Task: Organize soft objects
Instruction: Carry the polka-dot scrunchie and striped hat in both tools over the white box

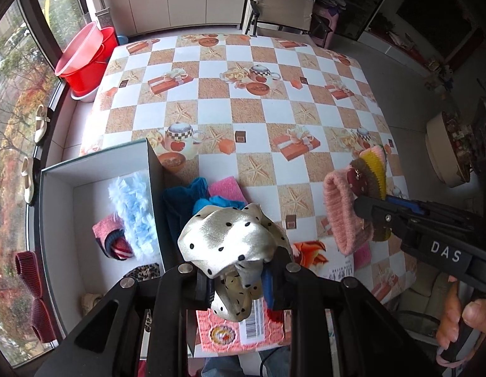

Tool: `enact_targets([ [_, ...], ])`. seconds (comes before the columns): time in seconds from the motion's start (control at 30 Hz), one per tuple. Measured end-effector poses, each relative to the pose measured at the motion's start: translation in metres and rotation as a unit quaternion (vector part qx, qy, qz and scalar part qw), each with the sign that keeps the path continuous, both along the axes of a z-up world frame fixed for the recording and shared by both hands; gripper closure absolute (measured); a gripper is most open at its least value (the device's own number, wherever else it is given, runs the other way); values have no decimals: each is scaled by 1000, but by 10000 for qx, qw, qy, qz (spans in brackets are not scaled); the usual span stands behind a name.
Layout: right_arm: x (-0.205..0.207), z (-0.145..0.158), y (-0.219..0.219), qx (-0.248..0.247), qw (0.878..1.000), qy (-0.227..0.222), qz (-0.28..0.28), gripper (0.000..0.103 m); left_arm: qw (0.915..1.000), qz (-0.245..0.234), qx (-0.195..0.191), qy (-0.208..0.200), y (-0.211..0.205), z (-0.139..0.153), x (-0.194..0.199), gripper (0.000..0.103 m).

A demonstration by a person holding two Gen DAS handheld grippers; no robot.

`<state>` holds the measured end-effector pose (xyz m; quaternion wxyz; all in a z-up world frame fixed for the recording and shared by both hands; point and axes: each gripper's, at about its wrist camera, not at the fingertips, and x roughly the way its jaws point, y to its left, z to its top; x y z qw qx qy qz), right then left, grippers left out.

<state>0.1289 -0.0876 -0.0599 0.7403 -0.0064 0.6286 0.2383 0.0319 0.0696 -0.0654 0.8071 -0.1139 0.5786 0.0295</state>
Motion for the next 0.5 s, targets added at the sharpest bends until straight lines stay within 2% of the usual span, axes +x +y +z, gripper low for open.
enact_targets([
  [0.5, -72, 11, -21, -204, 9986, -24, -495, 75, 9962, -867, -52, -21, -16, 5, -55, 78],
])
